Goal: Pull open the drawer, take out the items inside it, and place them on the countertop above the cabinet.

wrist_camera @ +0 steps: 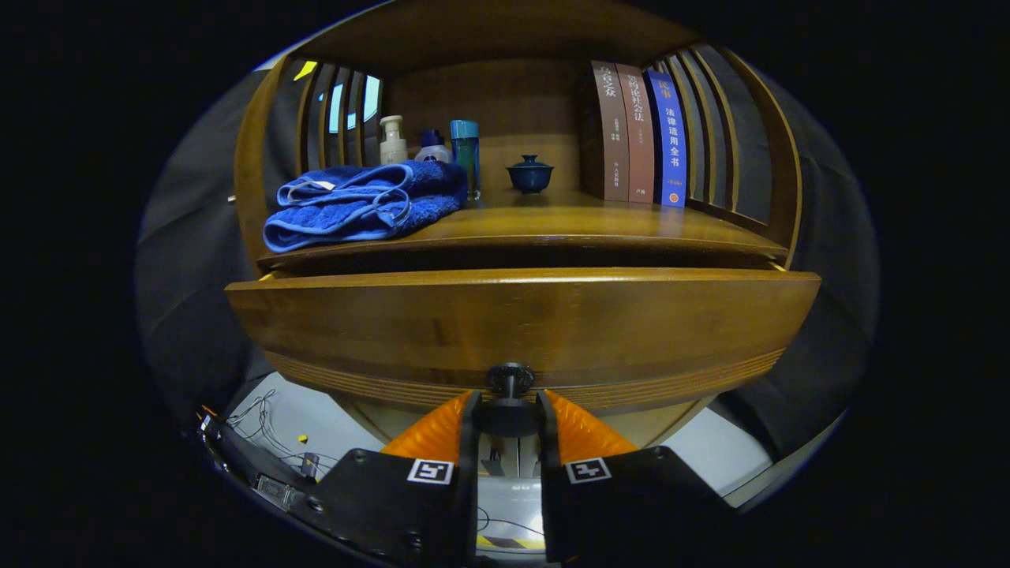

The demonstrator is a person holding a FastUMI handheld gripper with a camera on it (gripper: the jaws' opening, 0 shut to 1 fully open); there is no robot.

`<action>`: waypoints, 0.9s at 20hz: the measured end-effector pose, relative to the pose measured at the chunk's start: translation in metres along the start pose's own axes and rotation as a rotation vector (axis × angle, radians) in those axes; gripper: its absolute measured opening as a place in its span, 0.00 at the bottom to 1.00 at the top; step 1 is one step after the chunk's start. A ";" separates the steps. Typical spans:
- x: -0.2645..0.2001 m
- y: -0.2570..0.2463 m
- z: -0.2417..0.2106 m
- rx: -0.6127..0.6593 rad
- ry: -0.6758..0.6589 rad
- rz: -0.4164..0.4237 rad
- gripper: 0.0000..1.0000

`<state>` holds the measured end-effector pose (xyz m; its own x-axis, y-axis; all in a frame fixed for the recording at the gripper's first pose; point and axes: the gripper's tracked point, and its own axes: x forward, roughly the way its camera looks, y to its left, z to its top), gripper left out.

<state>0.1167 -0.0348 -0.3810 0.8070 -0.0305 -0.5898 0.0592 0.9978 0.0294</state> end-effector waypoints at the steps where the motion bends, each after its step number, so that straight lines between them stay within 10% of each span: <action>1: -0.005 0.001 -0.002 -0.002 0.003 -0.001 0.37; 18: -0.079 0.000 -0.041 -0.004 0.066 -0.002 0.37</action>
<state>0.0290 -0.0298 -0.3674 0.7664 -0.0287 -0.6417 0.0584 0.9980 0.0251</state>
